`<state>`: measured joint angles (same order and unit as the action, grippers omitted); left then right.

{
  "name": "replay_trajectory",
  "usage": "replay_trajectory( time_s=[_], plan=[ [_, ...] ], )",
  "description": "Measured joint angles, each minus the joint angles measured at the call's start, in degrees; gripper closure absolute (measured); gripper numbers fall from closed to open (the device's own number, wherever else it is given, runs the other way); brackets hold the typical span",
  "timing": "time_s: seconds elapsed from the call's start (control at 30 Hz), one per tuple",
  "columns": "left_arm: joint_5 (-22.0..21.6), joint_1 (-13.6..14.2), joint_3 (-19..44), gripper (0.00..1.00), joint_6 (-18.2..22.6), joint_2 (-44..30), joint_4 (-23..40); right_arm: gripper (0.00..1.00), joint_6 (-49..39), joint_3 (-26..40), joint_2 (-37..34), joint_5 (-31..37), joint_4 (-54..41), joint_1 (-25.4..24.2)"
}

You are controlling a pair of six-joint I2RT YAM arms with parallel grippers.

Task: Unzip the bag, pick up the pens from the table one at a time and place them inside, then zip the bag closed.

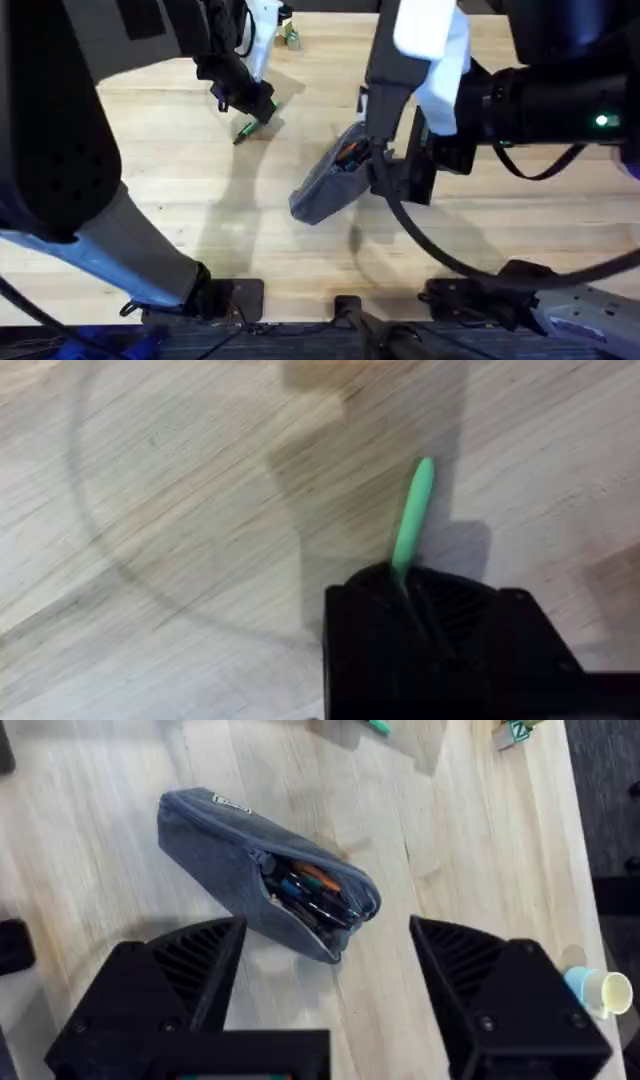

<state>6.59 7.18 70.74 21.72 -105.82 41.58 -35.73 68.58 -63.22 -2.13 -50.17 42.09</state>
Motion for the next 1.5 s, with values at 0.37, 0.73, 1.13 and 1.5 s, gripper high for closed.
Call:
replay_trajectory(
  time_s=[0.37, 0.73, 1.13, 1.5],
  plan=[
    [-0.8, 0.1, 0.7, 0.96, 0.0, 0.0, 2.4, 0.005, 0.5, 0.0, 0.1, 0.0, 0.0, 0.0],
    [-1.9, 3.7, 1.0, 0.96, -2.9, 7.5, 4.3, 0.005, 7.4, 0.0, 8.3, 0.0, -2.5, 0.0],
    [-1.9, 18.9, 1.3, 0.959, -17.2, 15.4, 5.7, 0.004, 16.7, 0.0, 18.3, 0.0, -8.7, 0.0],
    [-1.8, 26.8, 9.9, 0.959, -22.3, 15.4, 5.1, 0.005, 19.9, 0.0, 18.9, 0.0, -14.6, 0.0]
  ],
)
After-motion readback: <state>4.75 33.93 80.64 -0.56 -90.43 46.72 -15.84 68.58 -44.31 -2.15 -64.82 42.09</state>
